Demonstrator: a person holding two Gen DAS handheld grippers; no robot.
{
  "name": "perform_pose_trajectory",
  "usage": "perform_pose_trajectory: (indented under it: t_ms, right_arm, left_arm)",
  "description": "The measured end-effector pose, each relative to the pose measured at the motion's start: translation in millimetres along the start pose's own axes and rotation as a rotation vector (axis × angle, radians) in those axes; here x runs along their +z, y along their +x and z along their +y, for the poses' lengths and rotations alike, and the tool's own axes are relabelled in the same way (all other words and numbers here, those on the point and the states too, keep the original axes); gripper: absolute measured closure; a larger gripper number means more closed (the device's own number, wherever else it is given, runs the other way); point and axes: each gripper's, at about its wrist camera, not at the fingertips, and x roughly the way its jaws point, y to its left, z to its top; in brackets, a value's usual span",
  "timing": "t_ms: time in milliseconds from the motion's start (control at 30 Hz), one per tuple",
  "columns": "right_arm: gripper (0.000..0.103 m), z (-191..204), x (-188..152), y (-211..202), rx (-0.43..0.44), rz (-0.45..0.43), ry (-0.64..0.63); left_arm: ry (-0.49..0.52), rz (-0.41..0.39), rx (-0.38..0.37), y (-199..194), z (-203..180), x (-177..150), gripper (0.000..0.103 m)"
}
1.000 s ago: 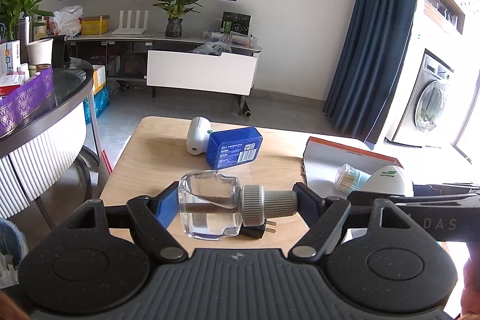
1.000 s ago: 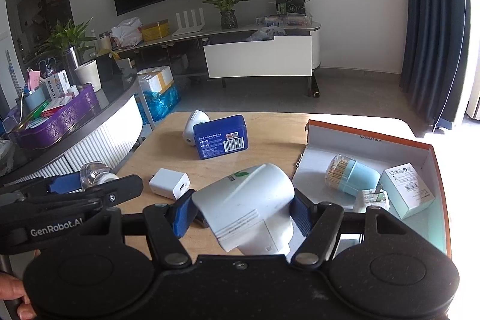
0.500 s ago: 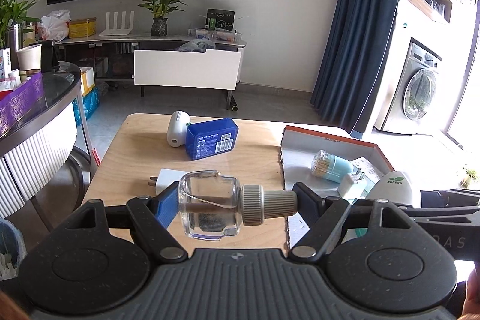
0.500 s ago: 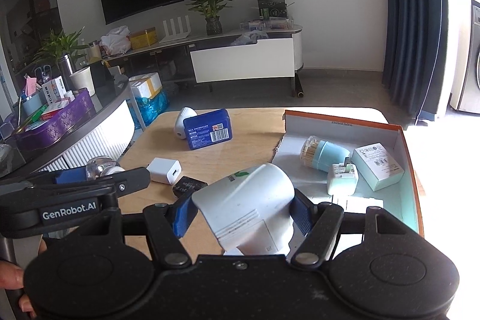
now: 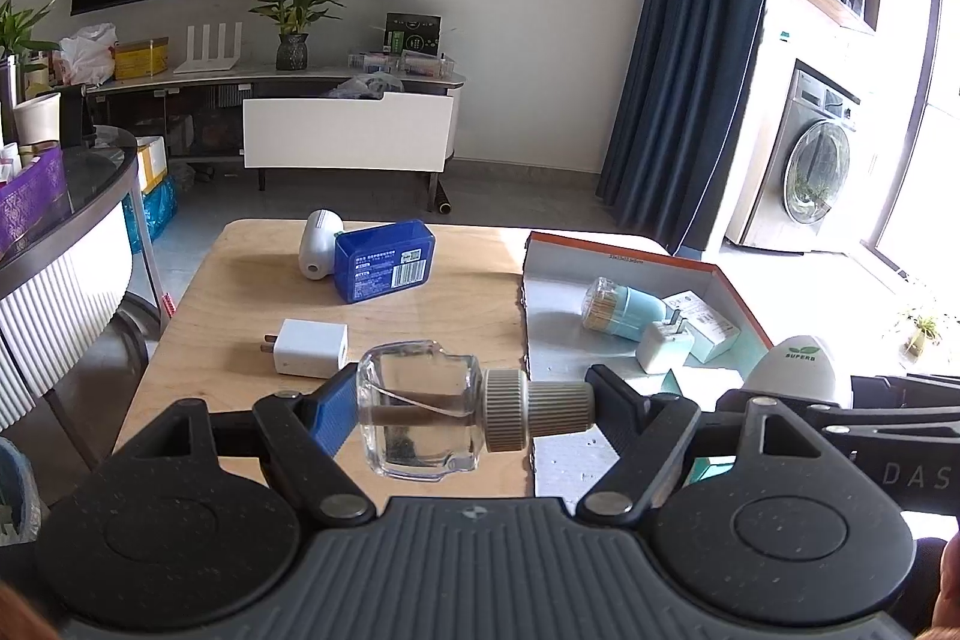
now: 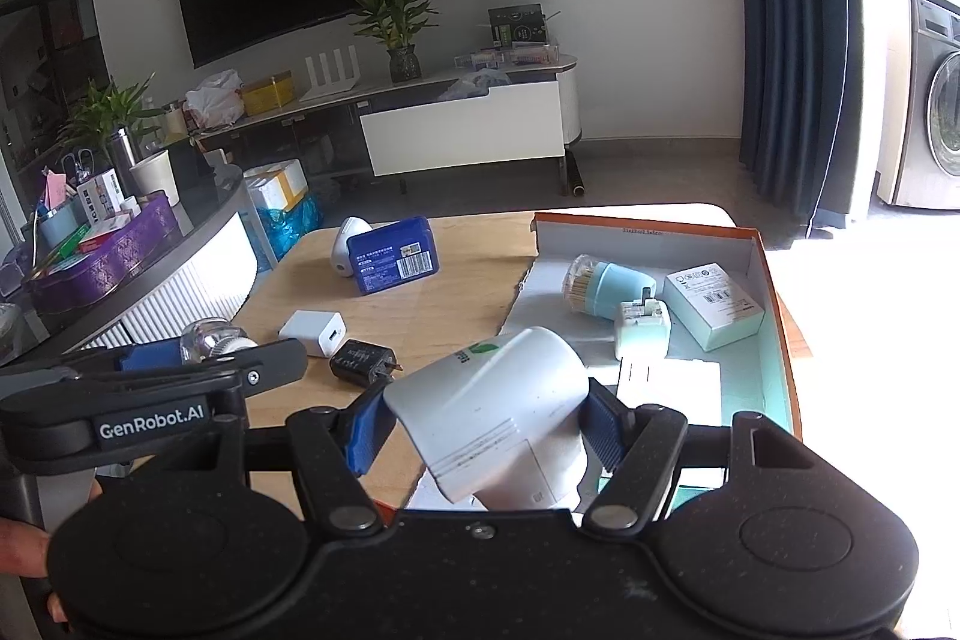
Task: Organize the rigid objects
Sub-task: 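Carry the repeller to the orange-rimmed box with the right tool while the left tool carries the bottle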
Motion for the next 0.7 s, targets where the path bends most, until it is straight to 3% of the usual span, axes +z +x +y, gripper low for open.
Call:
perform_pose_trajectory:
  t_ms: [700]
  right_arm:
    - [0.023, -40, -2, -16, -0.082, -0.027, 0.073]
  left_arm:
    - [0.064, 0.034, -0.085, 12, -40, -4, 0.023]
